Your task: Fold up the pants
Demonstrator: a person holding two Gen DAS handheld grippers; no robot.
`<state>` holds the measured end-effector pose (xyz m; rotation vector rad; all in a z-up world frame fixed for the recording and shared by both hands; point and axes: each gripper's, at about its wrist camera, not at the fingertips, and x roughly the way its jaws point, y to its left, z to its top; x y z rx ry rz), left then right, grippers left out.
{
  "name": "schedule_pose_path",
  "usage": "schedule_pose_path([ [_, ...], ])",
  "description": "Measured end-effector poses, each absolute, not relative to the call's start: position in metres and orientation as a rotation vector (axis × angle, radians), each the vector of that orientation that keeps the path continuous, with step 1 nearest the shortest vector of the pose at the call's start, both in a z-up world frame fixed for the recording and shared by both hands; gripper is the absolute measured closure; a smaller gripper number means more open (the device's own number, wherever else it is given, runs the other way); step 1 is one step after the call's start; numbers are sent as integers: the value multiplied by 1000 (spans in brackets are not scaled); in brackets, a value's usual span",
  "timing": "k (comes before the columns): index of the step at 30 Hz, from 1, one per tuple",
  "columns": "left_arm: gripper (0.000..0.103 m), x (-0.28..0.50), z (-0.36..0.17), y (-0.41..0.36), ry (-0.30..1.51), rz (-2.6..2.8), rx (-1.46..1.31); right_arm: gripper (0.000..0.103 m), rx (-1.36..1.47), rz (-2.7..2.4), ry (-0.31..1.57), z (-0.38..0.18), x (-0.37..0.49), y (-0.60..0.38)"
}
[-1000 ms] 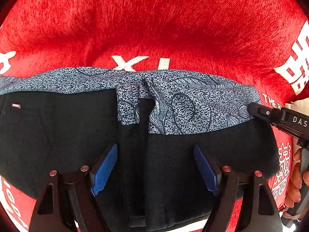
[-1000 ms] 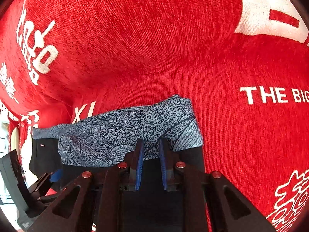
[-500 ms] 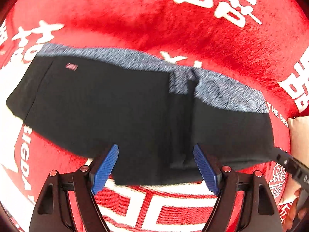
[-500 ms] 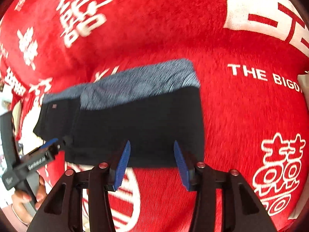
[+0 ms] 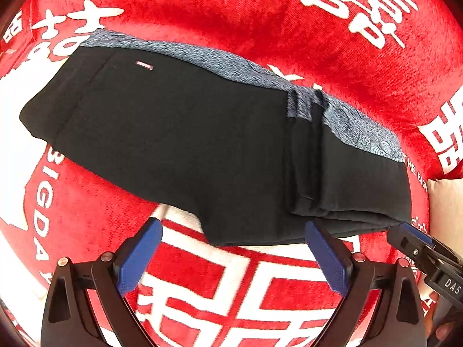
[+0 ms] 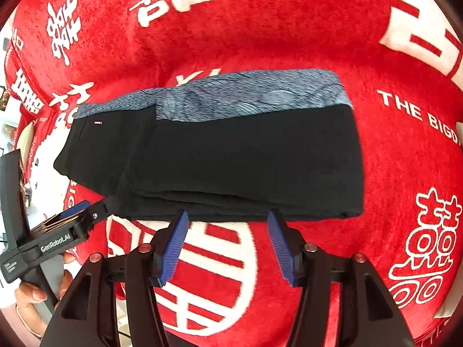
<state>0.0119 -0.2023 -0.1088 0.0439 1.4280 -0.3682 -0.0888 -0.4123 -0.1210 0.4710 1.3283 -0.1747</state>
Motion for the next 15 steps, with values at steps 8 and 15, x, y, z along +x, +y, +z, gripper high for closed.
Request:
schedule_pose_path([
  [8, 4, 27, -115, -176, 1457, -318, 94, 29, 413, -210, 1319, -120, -53, -388],
  [15, 4, 34, -117, -156, 1452, -264, 138, 45, 434, -281, 1342, -140, -22, -388],
])
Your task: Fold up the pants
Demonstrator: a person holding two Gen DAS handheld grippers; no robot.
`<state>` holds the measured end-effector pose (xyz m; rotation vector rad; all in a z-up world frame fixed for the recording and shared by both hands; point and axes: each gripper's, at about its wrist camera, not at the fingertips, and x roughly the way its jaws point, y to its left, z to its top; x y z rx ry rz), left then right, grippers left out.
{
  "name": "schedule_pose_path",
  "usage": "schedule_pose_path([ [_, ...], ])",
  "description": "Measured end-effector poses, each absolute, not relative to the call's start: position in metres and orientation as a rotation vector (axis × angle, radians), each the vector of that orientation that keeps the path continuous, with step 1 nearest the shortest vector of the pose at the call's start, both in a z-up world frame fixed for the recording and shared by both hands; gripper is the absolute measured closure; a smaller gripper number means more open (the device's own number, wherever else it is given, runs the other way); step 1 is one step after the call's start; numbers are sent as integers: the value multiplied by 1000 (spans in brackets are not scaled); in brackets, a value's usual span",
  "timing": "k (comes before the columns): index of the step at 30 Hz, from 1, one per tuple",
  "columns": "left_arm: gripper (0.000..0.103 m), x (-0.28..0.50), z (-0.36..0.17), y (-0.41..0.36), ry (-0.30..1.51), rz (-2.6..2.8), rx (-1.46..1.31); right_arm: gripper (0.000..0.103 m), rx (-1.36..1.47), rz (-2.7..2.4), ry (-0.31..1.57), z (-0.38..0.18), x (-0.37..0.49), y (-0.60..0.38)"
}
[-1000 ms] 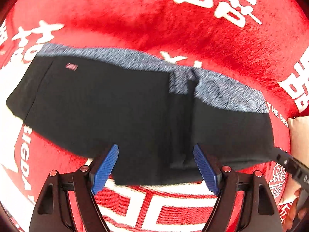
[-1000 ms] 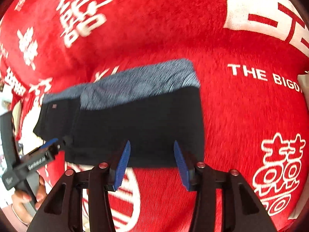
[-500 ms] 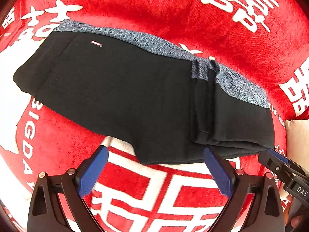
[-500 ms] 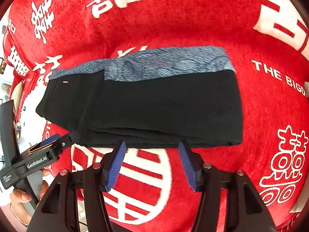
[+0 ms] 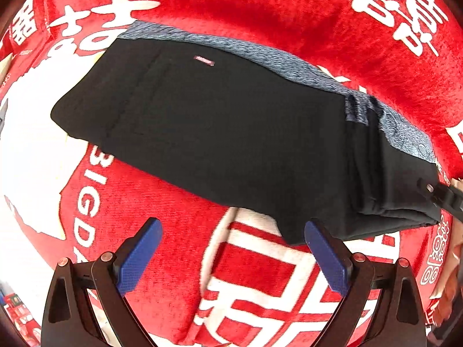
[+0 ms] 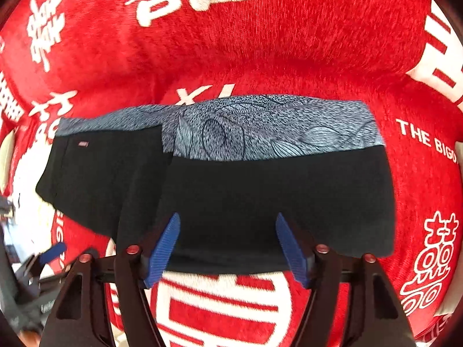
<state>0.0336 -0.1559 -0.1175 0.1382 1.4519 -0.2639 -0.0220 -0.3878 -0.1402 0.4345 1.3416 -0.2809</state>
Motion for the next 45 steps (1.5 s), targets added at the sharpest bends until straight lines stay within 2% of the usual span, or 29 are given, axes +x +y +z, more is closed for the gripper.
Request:
schedule_pose_path([
  [1, 4, 35, -119, -154, 1454, -261, 133, 52, 441, -278, 1353, -146, -17, -386],
  [2, 4, 35, -120, -150, 1458, -256, 129, 53, 449, -269, 1375, -155, -12, -383],
  [5, 4, 36, -123, -144, 1466, -245, 122, 54, 391, -279, 1396, -168, -2, -370],
  [17, 4, 39, -127, -135, 1473, -231, 116, 53, 239, -253, 1422, -163, 7, -348],
  [30, 4, 51, -130, -89, 1465, -209, -149, 53, 166, -91, 1434, -147, -7, -303],
  [34, 4, 55, -128, -73, 1434, -199, -202, 46, 147, -86, 1410, -135, -9, -302],
  [39, 4, 62, -122, -47, 1398, -215, -288, 44, 91, -163, 1371, -131, -6, -310],
  [43, 4, 72, -123, -32, 1381, -232, -382, 33, 151, -172, 1469, -164, -7, -322],
  [45, 4, 78, -126, -27, 1377, -213, -403, 30, 165, -169, 1433, -170, -10, -324],
])
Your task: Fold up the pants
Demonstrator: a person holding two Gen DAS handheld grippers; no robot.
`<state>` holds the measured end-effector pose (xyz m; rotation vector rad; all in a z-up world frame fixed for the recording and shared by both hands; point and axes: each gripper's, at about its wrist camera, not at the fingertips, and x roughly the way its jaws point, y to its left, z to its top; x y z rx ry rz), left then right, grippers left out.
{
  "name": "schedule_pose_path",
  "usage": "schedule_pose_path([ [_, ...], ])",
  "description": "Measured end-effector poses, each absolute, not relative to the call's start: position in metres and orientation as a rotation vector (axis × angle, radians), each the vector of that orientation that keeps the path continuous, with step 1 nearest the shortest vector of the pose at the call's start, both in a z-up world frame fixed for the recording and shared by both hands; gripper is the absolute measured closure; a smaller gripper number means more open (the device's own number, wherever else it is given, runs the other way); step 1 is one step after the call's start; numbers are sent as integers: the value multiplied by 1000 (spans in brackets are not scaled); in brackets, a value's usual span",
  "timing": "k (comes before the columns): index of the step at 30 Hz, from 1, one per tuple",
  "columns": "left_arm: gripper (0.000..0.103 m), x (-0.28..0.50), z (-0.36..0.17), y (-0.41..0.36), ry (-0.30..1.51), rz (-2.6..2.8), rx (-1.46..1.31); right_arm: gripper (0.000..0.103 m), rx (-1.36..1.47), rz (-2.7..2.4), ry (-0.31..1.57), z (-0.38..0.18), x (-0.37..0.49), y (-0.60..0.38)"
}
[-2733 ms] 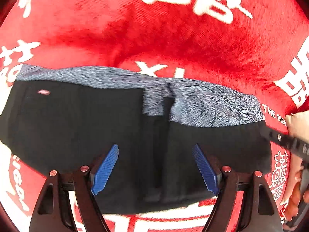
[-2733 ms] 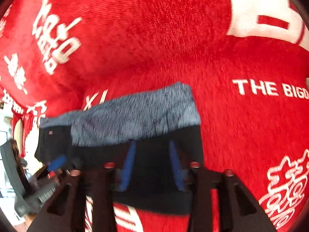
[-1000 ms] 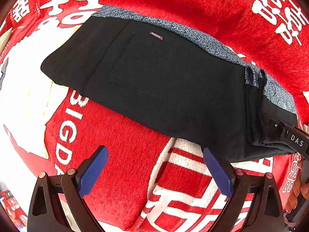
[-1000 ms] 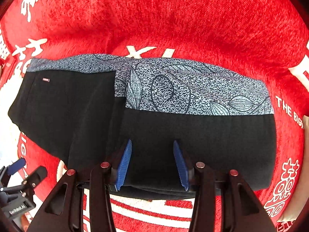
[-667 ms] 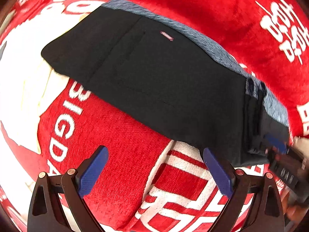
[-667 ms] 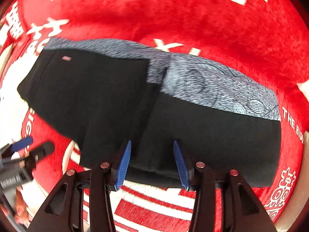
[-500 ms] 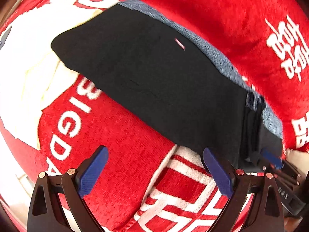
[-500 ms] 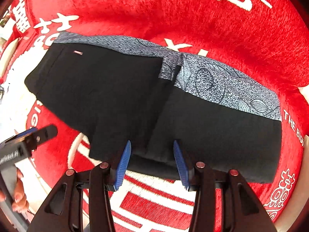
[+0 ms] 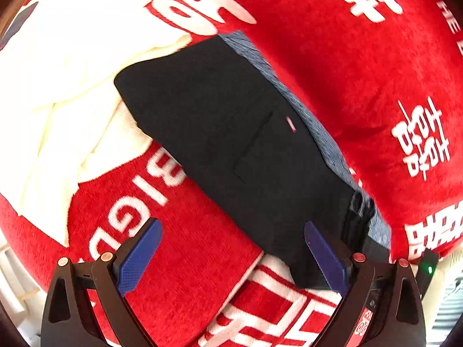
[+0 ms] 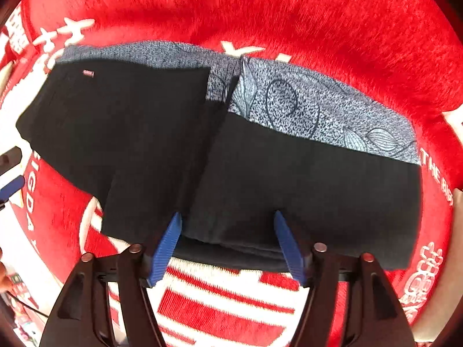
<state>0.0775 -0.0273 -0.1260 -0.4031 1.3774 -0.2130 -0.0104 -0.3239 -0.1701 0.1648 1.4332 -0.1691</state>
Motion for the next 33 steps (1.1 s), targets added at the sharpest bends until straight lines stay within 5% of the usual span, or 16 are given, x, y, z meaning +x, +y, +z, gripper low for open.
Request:
schedule_pose_path([
  [16, 4, 109, -158, -7, 1340, -205, -586, 24, -10, -151, 1446, -169, -2, -281],
  [33, 4, 131, -141, -4, 1097, -476, -883, 24, 3, -152, 1417, -171, -6, -282],
])
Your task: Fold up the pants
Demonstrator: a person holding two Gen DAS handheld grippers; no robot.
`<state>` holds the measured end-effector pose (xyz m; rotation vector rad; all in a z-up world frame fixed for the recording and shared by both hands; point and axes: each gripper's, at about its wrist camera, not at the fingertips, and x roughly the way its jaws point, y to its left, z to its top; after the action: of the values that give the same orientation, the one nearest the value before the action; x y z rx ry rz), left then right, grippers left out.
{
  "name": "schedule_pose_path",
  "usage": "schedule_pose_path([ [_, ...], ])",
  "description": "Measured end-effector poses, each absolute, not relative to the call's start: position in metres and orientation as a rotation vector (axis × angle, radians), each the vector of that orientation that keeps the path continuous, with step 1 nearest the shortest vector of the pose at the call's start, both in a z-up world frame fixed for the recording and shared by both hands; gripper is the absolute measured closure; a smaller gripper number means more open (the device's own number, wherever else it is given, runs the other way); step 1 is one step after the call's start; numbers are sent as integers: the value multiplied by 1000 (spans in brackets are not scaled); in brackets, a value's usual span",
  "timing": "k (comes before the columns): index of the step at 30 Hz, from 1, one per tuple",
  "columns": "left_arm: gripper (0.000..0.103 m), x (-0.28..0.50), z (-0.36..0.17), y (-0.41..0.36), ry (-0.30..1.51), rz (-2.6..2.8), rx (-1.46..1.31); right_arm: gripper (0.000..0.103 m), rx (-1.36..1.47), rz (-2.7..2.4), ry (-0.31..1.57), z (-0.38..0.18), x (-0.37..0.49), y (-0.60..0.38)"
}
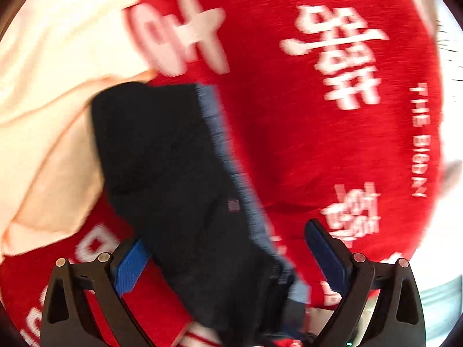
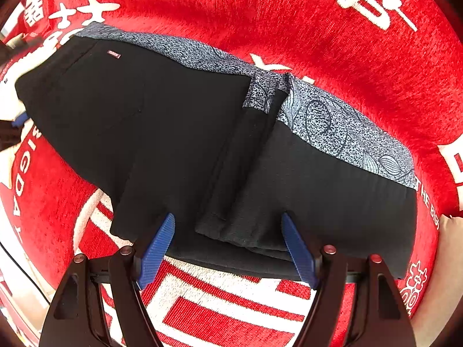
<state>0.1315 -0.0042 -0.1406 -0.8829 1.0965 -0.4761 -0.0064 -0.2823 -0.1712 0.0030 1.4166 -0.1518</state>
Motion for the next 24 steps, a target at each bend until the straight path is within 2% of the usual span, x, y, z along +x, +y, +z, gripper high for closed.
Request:
schedule_pose_path([
  [3, 4, 140, -150, -12, 1126, -437, -809, 24, 3, -149, 1410, -171, -7, -282],
  [6, 4, 145, -174, -7, 1189, -362, -851, 24, 7, -150, 1409, -170, -7, -282],
  [10, 4, 150, -167, -19, 1209, -307, -771, 24, 5, -145, 1408, -169, -7, -282],
  [12, 14, 151, -160, -30, 1227, -248, -680, 24, 4, -140, 1413, -168, -5, -283],
  [13, 33, 151, -158, -32, 1233, -217, -632, 24, 7, -136, 1416, -166, -3, -284],
  [14, 57, 151, -159, -33, 1243, -189, -589, 24, 13, -133, 1418, -163, -2, -285],
  [15, 67, 151, -159, -34, 1261, -147, -527, 24, 23, -132, 1417, -159, 2, -288],
  [17, 75, 149, -155, -26, 1259, -149, -505, 24, 41, -130, 1403, -148, 5, -292],
  [24, 78, 112, -110, -94, 1068, -194, 43, 24, 248, 14, 1411, -104, 50, -304],
])
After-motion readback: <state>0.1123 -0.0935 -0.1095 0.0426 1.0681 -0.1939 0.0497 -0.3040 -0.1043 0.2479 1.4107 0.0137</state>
